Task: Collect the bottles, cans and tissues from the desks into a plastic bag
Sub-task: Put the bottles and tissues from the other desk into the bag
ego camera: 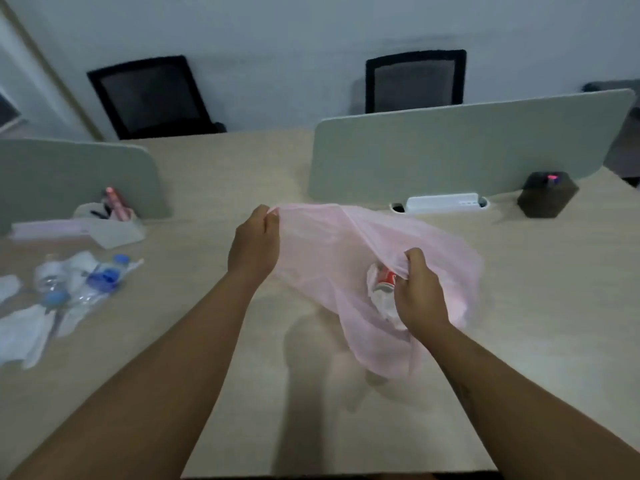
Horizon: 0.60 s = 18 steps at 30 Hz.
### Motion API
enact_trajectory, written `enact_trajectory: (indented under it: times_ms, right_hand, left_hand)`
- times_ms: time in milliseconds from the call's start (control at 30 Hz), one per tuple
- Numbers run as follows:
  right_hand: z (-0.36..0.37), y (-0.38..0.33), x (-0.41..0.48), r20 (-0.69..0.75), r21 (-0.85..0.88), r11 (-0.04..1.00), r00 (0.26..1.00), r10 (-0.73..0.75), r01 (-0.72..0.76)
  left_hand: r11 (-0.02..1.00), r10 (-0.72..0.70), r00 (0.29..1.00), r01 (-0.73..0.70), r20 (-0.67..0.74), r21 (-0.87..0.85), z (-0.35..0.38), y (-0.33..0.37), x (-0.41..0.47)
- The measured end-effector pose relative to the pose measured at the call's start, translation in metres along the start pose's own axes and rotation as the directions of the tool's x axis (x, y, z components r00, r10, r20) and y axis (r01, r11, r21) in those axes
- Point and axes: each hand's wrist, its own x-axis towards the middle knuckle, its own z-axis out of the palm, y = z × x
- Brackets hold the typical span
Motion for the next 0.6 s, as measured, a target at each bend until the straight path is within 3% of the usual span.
enact_trajectory:
  times_ms: [267, 367, 467, 600]
  right_hand:
    - [0.111, -0.084, 0.005, 0.301, 0.075, 0.970, 0.922, -0.242, 0.230]
    - [0.150, -0.119, -0.007, 0.387, 0.041, 0.927, 0.849, -0.359, 0.374]
    - [0.188, -0.150, -0.023, 0.487, 0.005, 0.831, 0.724, -0.488, 0.557]
    - [0.242, -0.183, -0.042, 0.539, -0.051, 0.763, 0.661, -0.522, 0.644]
  left_hand:
    - [0.937, -0.345, 0.938, 0.347, -0.042, 0.049, -0.116, -0.113, -0.016]
    - [0.897, -0.418, 0.899, 0.432, -0.133, 0.097, -0.158, -0.169, -0.034]
    - [0.801, -0.523, 0.828, 0.559, -0.203, 0.215, -0.195, -0.226, -0.043]
    - [0.711, -0.578, 0.796, 0.600, -0.182, 0.367, -0.224, -0.298, -0.034]
